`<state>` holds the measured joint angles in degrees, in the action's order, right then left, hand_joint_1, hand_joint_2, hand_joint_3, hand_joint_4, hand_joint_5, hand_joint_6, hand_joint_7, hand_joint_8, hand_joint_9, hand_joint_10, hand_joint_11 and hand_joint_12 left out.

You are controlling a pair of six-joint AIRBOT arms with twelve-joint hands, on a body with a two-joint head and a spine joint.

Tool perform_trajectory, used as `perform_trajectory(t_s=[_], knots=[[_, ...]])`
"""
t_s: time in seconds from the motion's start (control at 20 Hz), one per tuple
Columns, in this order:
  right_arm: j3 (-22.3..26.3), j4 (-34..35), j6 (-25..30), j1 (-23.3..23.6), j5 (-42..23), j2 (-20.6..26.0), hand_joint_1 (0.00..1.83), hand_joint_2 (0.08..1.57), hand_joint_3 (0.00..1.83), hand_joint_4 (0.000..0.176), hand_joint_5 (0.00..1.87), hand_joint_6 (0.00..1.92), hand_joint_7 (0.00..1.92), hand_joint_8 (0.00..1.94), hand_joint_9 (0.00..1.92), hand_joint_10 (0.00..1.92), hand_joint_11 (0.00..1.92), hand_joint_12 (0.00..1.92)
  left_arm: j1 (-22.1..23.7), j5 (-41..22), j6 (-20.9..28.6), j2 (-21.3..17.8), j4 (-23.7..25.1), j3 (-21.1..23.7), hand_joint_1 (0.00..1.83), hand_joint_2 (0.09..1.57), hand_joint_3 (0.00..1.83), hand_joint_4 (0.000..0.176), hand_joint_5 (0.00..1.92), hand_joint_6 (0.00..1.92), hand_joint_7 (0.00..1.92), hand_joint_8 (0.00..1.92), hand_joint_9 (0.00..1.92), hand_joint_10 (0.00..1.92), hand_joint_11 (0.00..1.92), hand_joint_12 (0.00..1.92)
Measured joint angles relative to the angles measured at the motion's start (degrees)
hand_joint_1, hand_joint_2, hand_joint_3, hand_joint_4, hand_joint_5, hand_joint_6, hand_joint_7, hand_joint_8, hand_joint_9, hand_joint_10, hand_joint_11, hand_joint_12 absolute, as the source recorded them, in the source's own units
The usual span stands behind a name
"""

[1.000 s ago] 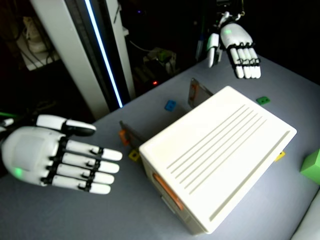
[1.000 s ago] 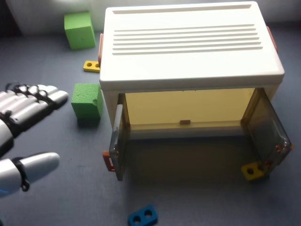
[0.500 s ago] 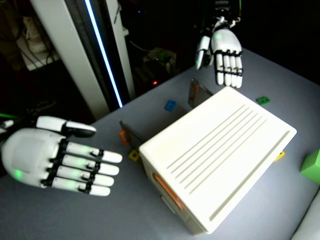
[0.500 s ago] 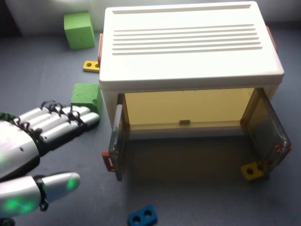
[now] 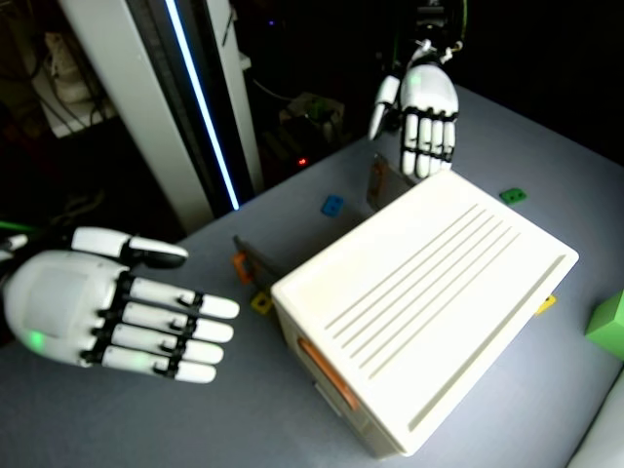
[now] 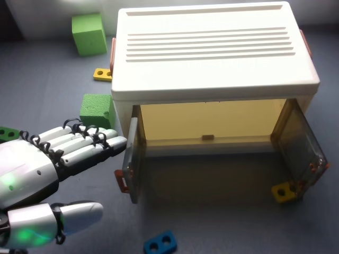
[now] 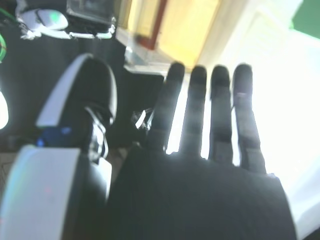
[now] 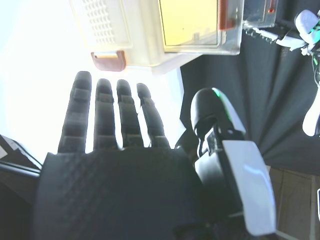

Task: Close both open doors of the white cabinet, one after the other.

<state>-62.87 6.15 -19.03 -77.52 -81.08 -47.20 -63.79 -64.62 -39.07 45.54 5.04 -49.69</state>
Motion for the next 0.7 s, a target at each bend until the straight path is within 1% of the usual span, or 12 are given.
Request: perform_trajectory(t_s=[0.05,0.1,0.15,0.2,0.3,0.35,0.45,0.5,0.55,0.65,0.7], knots=[[0.00,0.02,-0.02,0.00,0.04,0.00,0.13,1.42,0.00,0.018,0.04,0.00,0.03,0.00,0.03,0.00,0.11,0.01,0.22,0.17,0.26,0.07,0.35,-0.13,0.00,1.43,0.00,0.000,0.04,0.00,0.04,0.00,0.07,0.00,0.00,0.33],[0.00,0.02,0.00,0.00,0.02,0.00,0.13,1.42,0.00,0.017,0.04,0.00,0.03,0.00,0.03,0.00,0.12,0.01,0.66,0.50,0.28,0.09,0.50,-0.17,0.00,1.42,0.00,0.000,0.07,0.00,0.06,0.00,0.09,0.00,0.00,0.38],[0.00,0.02,0.00,0.00,0.07,0.00,0.16,1.41,0.00,0.037,0.04,0.00,0.03,0.00,0.03,0.00,0.11,0.00,0.90,0.50,0.35,0.33,0.52,-0.28,0.00,1.42,0.00,0.000,0.06,0.00,0.06,0.00,0.09,0.00,0.00,0.37],[0.00,0.00,-0.02,0.00,0.11,0.00,0.18,1.41,0.00,0.040,0.03,0.00,0.03,0.00,0.03,0.00,0.09,0.00,0.90,0.55,0.42,0.66,0.57,-0.28,0.00,1.43,0.00,0.000,0.06,0.00,0.04,0.00,0.07,0.00,0.00,0.35],[-0.02,0.04,0.00,0.00,0.35,0.00,0.21,1.41,0.00,0.028,0.04,0.00,0.04,0.00,0.04,0.00,0.11,0.00,1.55,1.25,0.70,0.81,2.08,-0.48,0.00,1.43,0.00,0.000,0.07,0.00,0.04,0.00,0.07,0.00,0.00,0.40],[-0.20,-0.04,0.00,0.00,0.48,0.00,0.21,1.41,0.00,0.031,0.04,0.00,0.02,0.00,0.03,0.00,0.11,0.00,1.86,0.96,0.83,1.11,2.01,-0.52,0.00,1.42,0.00,0.000,0.07,0.00,0.03,0.00,0.06,0.00,0.00,0.40],[-0.20,0.07,0.00,0.00,0.48,0.00,0.21,1.43,0.01,0.013,0.05,0.00,0.03,0.00,0.04,0.00,0.12,0.01,2.16,0.92,0.83,1.46,1.70,-0.55,0.00,1.42,0.00,0.000,0.05,0.00,0.01,0.00,0.05,0.00,0.00,0.41],[-0.20,0.02,0.00,0.00,0.50,0.00,0.21,1.43,0.01,0.022,0.05,0.00,0.04,0.01,0.04,0.00,0.12,0.01,2.27,1.05,0.85,1.60,2.16,-0.74,0.00,1.41,0.00,0.000,0.06,0.00,0.03,0.00,0.08,0.00,0.00,0.48],[-0.20,0.04,0.00,0.00,0.52,-0.07,0.22,1.43,0.01,0.029,0.05,0.00,0.03,0.00,0.04,0.00,0.11,0.00,2.69,1.07,1.05,2.10,2.32,-1.09,0.00,1.40,0.00,0.000,0.07,0.00,0.03,0.00,0.09,0.00,0.00,0.51],[-0.20,-0.02,0.00,0.00,0.52,-0.07,0.22,1.42,0.00,0.037,0.05,0.00,0.05,0.01,0.05,0.01,0.11,0.00,3.32,1.22,1.51,2.43,2.58,-1.18,0.00,1.38,0.00,0.000,0.08,0.00,0.05,0.01,0.11,0.01,0.00,0.50],[-0.20,0.02,-0.02,0.00,0.55,-0.07,0.20,1.42,0.00,0.035,0.05,0.00,0.05,0.00,0.05,0.00,0.11,0.00,3.85,1.36,1.64,2.49,3.45,-1.27,0.00,1.39,0.00,0.000,0.08,0.00,0.05,0.00,0.11,0.00,0.00,0.47]])
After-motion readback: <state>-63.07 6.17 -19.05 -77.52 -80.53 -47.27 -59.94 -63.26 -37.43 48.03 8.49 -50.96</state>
